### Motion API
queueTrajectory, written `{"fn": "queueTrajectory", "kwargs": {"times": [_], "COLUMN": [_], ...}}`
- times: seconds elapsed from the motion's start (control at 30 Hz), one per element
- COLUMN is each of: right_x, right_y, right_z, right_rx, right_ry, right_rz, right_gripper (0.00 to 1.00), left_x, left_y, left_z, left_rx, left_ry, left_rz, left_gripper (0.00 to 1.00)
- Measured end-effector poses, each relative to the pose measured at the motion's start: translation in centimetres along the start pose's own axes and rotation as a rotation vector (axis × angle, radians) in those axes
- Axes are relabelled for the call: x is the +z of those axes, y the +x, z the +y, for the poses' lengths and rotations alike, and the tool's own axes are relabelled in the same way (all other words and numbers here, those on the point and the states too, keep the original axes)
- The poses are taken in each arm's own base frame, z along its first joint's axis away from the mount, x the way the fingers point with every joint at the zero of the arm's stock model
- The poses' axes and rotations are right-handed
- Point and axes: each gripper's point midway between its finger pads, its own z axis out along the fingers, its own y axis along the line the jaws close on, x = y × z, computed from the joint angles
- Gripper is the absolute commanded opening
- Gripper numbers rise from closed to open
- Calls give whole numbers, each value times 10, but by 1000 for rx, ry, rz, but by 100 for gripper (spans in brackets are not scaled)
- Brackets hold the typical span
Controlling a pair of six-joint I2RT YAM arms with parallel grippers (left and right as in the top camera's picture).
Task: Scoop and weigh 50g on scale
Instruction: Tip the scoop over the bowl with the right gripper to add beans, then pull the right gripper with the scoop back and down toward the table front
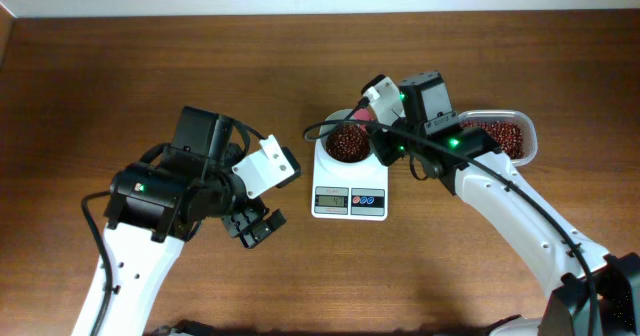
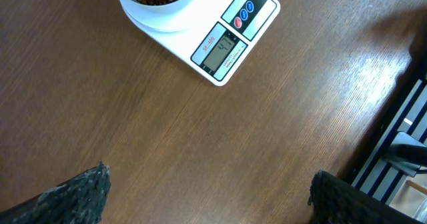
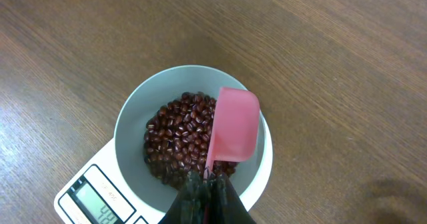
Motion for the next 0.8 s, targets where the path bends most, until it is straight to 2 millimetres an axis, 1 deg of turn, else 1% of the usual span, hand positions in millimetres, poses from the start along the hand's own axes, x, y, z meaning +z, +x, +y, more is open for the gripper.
{"fn": "queueTrajectory", "kwargs": {"times": [0.23,0.37,0.43,0.5,0.57,0.63,0.67,0.7,0.73,0.77,0.8], "right_x": [-1,-15,-16,-16,-17,-23,-36,-45,-64,-74,-87], "right_y": [-1,-9,-1,3,2,-1,-7,-10,-10,-7,1], "right_z": [1,1,3,4,4,-1,-14,-24,-44,-57,-74], "right_rx": [-7,-13,-6,-1,-2,24,57,75,121,153,208], "right_ry": [11,19,11,8,9,18,47,66,109,135,172], "right_rz": [-2,-27,9,24,18,3,-28,-46,-65,-68,-63], "right_gripper": [4,4,4,4,4,4,4,4,4,4,4], "left_x": [0,0,0,0,0,0,0,0,0,0,0], "left_y": [0,0,0,0,0,0,0,0,0,0,0], "left_z": [0,0,0,0,0,0,0,0,0,0,0], "left_rx": [0,0,0,0,0,0,0,0,0,0,0], "left_ry": [0,0,0,0,0,0,0,0,0,0,0], "left_rz": [0,0,0,0,0,1,0,1,1,0,0], "left_gripper": [99,99,99,99,99,99,99,99,99,99,99]}}
